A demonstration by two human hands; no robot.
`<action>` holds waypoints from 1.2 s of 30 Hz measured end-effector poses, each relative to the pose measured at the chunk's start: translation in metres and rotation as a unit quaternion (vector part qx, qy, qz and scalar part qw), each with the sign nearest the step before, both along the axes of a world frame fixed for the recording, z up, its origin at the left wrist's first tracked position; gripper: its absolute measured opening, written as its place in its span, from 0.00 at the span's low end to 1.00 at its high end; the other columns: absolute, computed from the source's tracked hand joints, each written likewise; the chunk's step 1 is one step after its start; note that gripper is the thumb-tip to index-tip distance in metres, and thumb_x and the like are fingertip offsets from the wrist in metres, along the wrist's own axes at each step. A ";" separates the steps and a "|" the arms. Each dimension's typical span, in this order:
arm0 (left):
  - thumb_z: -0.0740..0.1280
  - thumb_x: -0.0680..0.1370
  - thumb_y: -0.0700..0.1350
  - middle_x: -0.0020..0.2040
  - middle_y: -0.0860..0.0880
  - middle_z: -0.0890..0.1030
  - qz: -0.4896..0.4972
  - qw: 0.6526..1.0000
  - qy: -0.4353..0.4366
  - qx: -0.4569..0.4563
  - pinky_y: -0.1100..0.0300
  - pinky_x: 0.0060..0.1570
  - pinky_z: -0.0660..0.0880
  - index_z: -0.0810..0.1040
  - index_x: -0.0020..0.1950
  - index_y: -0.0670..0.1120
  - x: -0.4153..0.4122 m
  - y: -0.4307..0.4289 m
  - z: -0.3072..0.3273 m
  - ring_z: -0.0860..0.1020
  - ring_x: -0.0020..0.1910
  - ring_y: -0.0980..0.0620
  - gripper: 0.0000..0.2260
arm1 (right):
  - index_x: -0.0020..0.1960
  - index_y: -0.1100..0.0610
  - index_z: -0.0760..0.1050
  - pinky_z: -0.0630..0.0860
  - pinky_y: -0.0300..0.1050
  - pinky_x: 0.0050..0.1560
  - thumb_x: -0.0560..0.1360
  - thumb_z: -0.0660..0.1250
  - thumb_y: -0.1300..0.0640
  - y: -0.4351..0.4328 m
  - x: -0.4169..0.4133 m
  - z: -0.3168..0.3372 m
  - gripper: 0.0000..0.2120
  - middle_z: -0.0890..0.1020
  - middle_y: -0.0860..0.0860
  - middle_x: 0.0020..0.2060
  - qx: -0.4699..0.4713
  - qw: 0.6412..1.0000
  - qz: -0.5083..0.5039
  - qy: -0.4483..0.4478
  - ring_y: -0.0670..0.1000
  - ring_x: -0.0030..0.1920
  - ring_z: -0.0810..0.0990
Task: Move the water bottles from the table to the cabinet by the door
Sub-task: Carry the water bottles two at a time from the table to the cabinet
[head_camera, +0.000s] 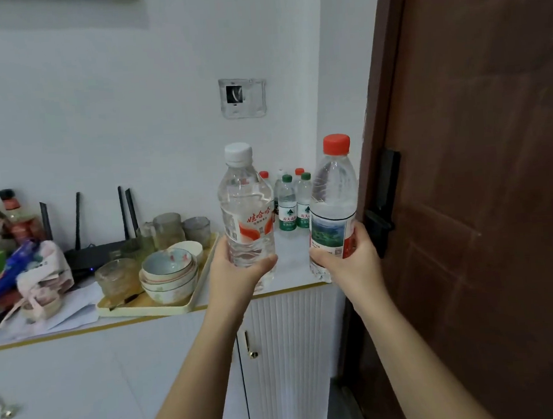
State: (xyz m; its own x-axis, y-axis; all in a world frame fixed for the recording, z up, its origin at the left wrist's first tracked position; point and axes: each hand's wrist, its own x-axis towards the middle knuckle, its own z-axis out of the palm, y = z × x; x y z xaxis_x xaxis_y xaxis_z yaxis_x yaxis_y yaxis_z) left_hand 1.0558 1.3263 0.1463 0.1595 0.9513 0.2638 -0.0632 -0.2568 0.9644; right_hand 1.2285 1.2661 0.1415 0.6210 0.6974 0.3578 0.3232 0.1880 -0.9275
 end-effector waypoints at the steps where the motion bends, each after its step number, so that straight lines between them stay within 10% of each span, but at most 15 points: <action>1: 0.79 0.66 0.37 0.52 0.53 0.82 0.000 1.000 0.004 0.000 0.65 0.44 0.75 0.74 0.59 0.51 0.001 0.012 -0.001 0.81 0.50 0.56 0.25 | 0.60 0.46 0.72 0.77 0.37 0.48 0.64 0.80 0.59 0.011 0.001 -0.002 0.30 0.81 0.39 0.47 -0.003 1.000 0.000 0.004 0.40 0.48 0.81; 11: 0.78 0.68 0.36 0.51 0.53 0.81 0.010 0.998 0.034 -0.046 0.72 0.32 0.74 0.71 0.61 0.49 0.018 0.089 -0.041 0.80 0.47 0.59 0.26 | 0.65 0.51 0.71 0.79 0.46 0.55 0.64 0.80 0.59 0.098 0.020 -0.043 0.33 0.81 0.44 0.53 -0.058 0.998 0.001 0.027 0.45 0.52 0.81; 22: 0.80 0.63 0.41 0.53 0.51 0.83 0.084 0.990 0.080 -0.082 0.46 0.55 0.79 0.74 0.60 0.49 0.077 0.196 -0.098 0.82 0.51 0.52 0.29 | 0.56 0.50 0.72 0.71 0.25 0.38 0.64 0.79 0.61 0.209 0.073 -0.090 0.26 0.81 0.42 0.46 -0.114 0.992 0.050 0.029 0.36 0.43 0.78; 36: 0.80 0.65 0.43 0.54 0.55 0.80 0.145 0.973 0.130 -0.124 0.53 0.55 0.77 0.71 0.60 0.55 0.123 0.272 -0.147 0.80 0.52 0.54 0.29 | 0.61 0.52 0.72 0.73 0.27 0.44 0.64 0.80 0.60 0.301 0.105 -0.150 0.29 0.82 0.46 0.51 -0.153 0.981 0.117 0.011 0.46 0.50 0.82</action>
State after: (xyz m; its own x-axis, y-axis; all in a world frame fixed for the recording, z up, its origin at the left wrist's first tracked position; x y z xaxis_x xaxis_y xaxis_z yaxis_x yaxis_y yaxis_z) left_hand 1.1789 1.5981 -0.0003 -0.0941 0.9955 0.0071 0.2315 0.0150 0.9727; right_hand 1.3333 1.5674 -0.0088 0.4370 0.8943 0.0967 0.2833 -0.0348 -0.9584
